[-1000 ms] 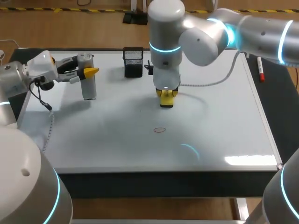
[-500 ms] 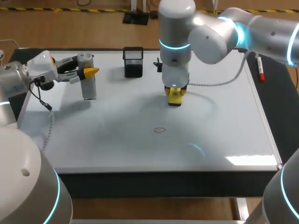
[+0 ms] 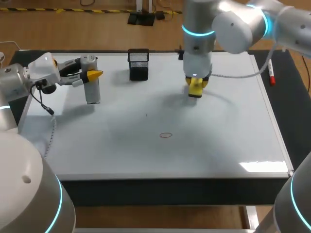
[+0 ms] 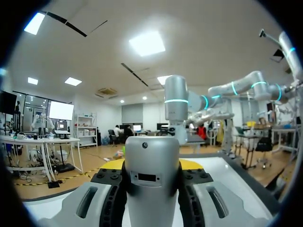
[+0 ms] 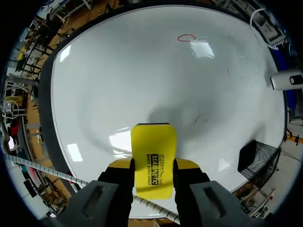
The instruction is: Pick up the inspection probe, press it on each red-marked spot on the whiteboard one by one, put down the probe, pick up the eraser, and wipe off all the red marks.
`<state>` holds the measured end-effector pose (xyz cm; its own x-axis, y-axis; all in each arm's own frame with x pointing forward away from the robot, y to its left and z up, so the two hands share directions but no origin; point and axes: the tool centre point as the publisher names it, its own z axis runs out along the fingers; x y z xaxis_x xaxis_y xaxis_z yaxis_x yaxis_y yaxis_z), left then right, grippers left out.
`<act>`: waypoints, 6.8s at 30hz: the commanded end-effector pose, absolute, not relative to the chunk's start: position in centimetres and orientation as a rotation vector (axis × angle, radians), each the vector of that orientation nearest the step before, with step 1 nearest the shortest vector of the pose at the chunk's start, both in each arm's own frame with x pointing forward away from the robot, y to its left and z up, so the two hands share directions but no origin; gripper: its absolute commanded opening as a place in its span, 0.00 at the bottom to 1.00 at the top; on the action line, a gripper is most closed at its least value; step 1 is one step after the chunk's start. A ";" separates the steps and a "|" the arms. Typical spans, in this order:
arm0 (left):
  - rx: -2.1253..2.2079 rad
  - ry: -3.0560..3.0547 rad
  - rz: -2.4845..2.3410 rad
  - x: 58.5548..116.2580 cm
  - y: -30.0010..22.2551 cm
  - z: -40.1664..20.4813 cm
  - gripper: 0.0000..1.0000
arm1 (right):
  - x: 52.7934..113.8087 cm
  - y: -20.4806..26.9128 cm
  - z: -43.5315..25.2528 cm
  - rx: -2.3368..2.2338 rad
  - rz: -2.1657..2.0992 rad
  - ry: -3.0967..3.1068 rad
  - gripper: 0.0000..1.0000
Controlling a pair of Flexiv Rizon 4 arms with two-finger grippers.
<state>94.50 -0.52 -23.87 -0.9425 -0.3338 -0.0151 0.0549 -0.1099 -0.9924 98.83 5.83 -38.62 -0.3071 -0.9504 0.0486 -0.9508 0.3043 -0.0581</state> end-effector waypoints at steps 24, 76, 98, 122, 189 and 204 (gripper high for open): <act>-0.309 1.898 -2.140 94.5 -0.5 -23.8 0.00 | 102.6 -4.8 -39.5 1.525 0.066 -2.689 0.00; 0.090 1.991 -2.412 82.9 -19.0 -23.7 0.00 | 102.6 -4.8 -39.5 1.525 0.066 -2.689 0.00; 0.058 1.990 -2.466 79.3 -25.1 -25.4 0.00 | 102.6 -4.8 -39.5 1.525 0.066 -2.689 0.00; 0.030 2.110 -2.364 79.4 -25.9 -26.6 0.00 | 102.6 -4.8 -39.5 1.525 0.066 -2.689 0.00; 0.008 2.107 -2.283 82.5 -18.0 -24.0 0.00 | 102.6 -4.8 -39.5 1.525 0.066 -2.689 0.00; -0.109 2.020 -2.246 84.6 -9.4 -24.1 0.00 | 102.6 -4.8 -39.5 1.525 0.066 -2.689 0.00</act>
<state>85.27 -11.63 -24.39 -0.9913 -0.1295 -0.0233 0.0366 -0.1015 -0.9942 102.48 -4.76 -39.58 -0.5140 -0.8556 0.0618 -0.8576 0.5143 -0.0121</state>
